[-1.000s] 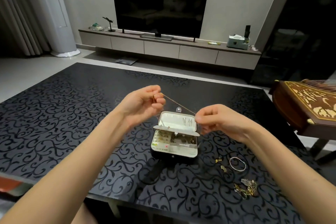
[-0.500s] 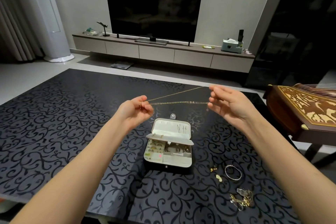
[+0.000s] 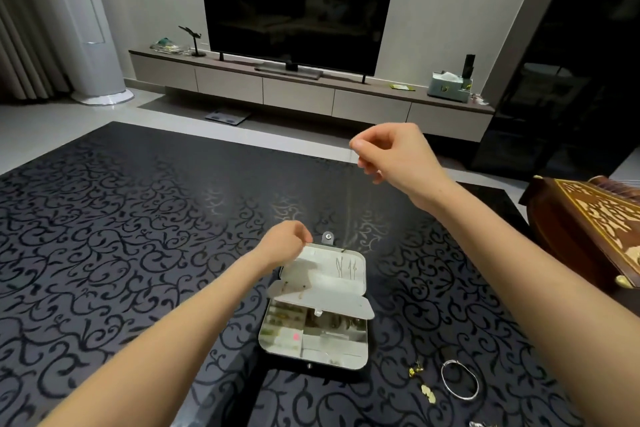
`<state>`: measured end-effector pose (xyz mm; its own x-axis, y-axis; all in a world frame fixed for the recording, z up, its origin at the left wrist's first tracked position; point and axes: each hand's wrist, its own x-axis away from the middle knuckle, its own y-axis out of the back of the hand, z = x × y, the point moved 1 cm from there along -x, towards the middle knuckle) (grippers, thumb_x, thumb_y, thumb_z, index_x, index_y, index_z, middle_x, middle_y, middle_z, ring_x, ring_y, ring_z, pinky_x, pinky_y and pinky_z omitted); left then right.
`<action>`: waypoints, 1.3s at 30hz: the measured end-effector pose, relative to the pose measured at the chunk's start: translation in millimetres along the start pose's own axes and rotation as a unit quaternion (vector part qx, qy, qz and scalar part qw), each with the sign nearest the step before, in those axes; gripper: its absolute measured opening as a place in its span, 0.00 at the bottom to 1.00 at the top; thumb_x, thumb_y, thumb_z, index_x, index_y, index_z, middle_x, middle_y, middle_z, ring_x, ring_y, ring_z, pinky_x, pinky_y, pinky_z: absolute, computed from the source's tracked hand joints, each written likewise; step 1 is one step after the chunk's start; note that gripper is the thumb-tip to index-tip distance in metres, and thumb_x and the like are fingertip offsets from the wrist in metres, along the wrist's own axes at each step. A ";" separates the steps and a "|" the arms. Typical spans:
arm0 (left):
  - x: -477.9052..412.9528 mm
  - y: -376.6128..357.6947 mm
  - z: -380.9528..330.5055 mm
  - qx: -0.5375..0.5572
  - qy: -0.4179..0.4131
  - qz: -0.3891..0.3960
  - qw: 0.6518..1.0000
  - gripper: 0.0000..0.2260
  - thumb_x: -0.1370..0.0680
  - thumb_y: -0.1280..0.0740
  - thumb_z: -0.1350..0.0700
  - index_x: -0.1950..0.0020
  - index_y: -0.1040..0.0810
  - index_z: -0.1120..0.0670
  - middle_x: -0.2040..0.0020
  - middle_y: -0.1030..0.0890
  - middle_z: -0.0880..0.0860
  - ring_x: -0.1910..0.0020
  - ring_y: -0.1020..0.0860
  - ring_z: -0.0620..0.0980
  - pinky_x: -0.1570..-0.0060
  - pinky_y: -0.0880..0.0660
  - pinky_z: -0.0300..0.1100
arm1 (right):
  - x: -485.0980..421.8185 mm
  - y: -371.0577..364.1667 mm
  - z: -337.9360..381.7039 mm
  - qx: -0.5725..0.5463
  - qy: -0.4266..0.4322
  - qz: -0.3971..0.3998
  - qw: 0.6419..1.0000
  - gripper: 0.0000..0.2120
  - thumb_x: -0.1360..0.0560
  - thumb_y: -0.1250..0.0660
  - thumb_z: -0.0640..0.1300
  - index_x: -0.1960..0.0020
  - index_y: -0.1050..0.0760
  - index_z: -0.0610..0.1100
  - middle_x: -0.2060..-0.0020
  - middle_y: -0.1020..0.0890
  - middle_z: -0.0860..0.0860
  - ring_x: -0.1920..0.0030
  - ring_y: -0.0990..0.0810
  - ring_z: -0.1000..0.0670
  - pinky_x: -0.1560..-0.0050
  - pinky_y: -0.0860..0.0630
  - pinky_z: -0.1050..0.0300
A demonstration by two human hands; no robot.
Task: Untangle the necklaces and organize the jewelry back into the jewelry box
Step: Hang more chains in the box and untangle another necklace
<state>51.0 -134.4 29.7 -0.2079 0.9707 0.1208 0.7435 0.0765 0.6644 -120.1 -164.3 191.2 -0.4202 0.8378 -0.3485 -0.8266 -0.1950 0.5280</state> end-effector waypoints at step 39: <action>1.8 -34.7 26.6 -0.185 -0.174 -0.120 0.960 0.11 0.31 0.36 0.67 0.52 0.22 0.56 0.28 0.42 0.59 0.28 0.48 0.56 0.36 0.36 0.48 | -29.9 -20.4 -40.9 -0.014 0.011 0.057 0.998 0.06 0.23 0.35 0.40 0.53 0.20 0.40 0.67 0.20 0.48 0.68 0.23 0.56 0.65 0.20 0.59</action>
<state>41.8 -129.2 -12.8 -0.0720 0.9575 -0.2794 0.4115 0.2837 0.8661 -106.0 -206.2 159.1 -0.5210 0.7973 -0.3046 -0.7828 -0.3040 0.5430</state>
